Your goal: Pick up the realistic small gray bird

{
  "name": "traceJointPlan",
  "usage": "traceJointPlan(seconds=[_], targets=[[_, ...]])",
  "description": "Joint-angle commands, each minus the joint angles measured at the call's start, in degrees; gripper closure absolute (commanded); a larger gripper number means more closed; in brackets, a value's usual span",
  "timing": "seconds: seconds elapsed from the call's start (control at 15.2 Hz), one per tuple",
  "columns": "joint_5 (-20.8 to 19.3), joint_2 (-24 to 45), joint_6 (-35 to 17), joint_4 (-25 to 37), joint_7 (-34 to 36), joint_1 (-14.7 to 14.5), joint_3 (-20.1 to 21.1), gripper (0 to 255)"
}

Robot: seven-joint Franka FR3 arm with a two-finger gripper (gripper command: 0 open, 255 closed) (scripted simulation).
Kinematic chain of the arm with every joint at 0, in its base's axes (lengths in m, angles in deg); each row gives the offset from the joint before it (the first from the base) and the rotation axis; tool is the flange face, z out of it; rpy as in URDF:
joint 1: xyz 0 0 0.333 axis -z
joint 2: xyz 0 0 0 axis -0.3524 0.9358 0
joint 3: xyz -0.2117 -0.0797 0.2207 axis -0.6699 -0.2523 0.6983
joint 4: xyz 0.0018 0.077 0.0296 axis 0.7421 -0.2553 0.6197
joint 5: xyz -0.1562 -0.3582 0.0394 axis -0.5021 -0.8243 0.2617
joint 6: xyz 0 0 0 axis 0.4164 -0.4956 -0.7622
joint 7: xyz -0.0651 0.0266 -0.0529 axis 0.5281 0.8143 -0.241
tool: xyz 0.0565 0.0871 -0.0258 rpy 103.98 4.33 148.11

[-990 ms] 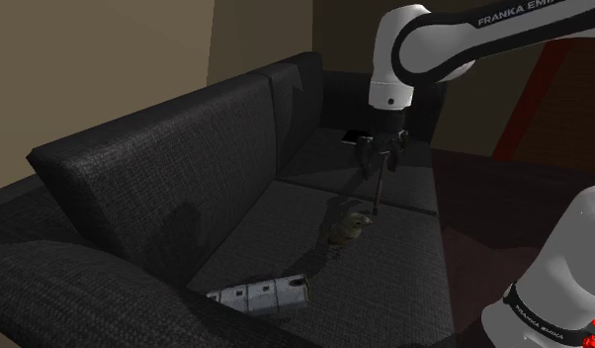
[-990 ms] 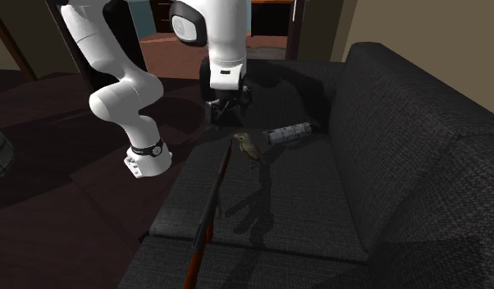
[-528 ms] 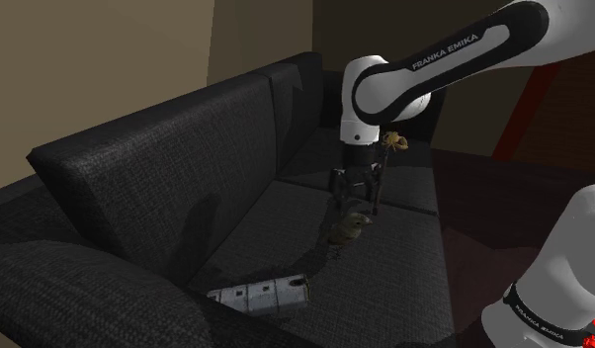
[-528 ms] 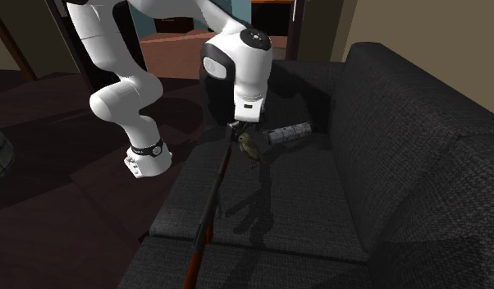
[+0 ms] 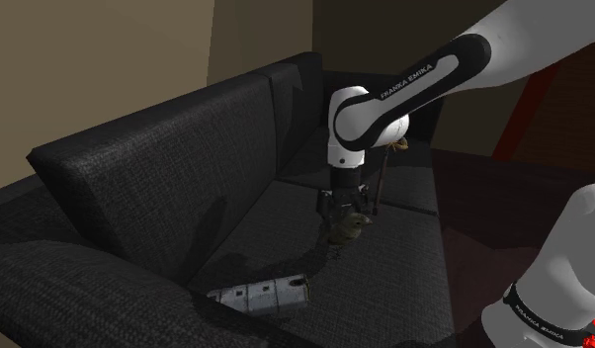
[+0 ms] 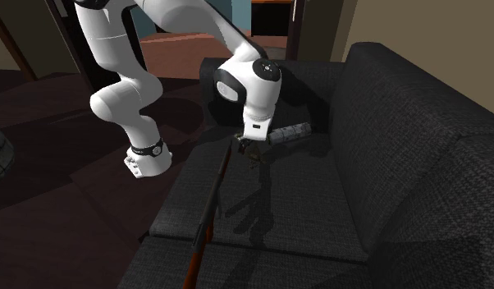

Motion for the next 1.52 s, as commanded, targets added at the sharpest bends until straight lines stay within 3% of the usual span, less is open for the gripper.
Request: traceJointPlan(seconds=[0.0,0.2,0.26,0.86,1.45], targets=[[0.22,1.14,-1.63,-0.53,-0.50,-0.03,0.03,0],[0.39,2.02,-2.84,-0.89,-0.83,-0.08,0.08,0],[0.40,2.02,-2.87,-0.91,-0.82,-0.09,0.09,255],[0.39,2.03,-2.84,-0.89,-0.83,-0.07,0.08,255],[-0.48,-2.60,4.07,1.57,1.00,0.20,-0.21,255]])
